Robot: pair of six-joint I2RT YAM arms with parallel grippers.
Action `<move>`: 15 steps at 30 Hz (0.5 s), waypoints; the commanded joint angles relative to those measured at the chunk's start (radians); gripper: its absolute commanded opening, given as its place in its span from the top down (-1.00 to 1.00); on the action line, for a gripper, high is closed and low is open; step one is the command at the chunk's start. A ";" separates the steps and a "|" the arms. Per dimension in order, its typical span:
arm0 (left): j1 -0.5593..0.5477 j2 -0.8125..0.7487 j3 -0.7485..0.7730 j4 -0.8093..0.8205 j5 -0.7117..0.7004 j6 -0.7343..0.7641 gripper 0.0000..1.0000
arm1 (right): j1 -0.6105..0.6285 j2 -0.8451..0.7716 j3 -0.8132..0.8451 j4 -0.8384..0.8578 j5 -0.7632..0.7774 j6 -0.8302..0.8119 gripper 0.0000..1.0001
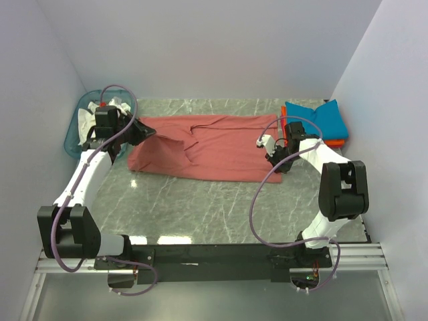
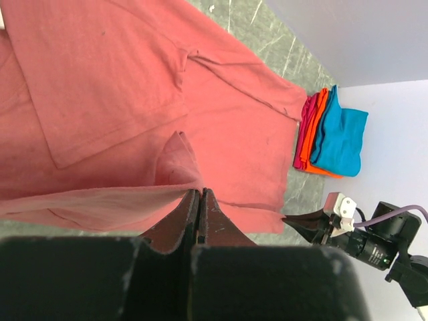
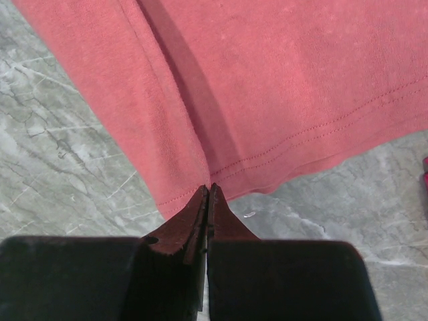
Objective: Fold and stack the t-shirts
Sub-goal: Fold the tshirt
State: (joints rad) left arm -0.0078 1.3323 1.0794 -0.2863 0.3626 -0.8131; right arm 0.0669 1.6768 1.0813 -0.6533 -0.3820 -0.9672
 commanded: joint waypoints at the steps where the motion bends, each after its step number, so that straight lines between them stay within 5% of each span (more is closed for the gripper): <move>1: 0.005 0.007 0.062 0.039 0.015 0.038 0.99 | -0.012 0.007 0.046 0.015 0.015 0.018 1.00; 15: 0.028 0.067 0.119 0.038 0.015 0.055 0.99 | -0.012 0.052 0.134 -0.006 0.029 0.054 1.00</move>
State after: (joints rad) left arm 0.0010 1.3949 1.1343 -0.2821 0.3641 -0.7837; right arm 0.0666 1.7096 1.1561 -0.6544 -0.3607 -0.9314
